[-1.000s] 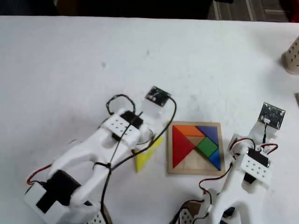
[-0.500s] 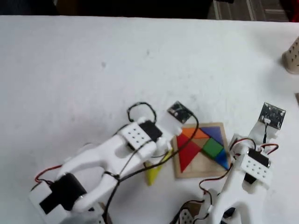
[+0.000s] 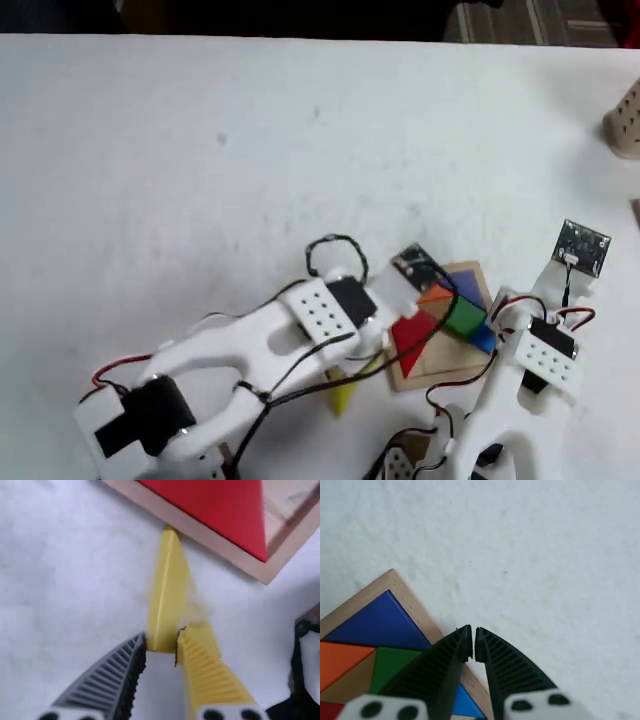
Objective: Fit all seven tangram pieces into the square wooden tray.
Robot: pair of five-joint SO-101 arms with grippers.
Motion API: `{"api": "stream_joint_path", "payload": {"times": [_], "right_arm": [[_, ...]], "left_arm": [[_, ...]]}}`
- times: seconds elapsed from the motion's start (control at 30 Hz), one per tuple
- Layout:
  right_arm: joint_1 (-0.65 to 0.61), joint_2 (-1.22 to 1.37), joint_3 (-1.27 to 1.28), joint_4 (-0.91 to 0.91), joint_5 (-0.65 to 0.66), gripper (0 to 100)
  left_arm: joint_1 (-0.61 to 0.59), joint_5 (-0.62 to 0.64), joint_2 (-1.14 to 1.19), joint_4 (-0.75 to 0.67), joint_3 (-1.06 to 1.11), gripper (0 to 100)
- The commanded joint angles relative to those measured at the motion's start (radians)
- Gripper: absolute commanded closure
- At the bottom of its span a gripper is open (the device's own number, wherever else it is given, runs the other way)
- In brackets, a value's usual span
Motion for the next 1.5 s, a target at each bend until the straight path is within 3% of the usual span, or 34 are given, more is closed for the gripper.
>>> {"api": "stream_joint_path", "payload": {"times": [0.0,0.77,1.03,1.17,1.47], "right_arm": [[-0.008,-0.021,-0.008,-0.018,0.005,98.2],[0.041,-0.021,-0.014,-0.045,-0.037,98.2],[0.041,-0.021,-0.014,-0.045,-0.037,98.2],[0.041,-0.021,-0.014,-0.045,-0.037,98.2],[0.041,-0.021,-0.012,-0.045,-0.037,98.2]], "left_arm": [[0.061,0.003,-0.01,0.005,-0.031,89],[0.156,0.009,-0.002,0.005,-0.072,89],[0.251,0.009,0.001,-0.034,0.008,90],[0.249,0.002,0.001,-0.077,0.061,98],[0.248,0.002,0.001,-0.083,0.087,98]]}}
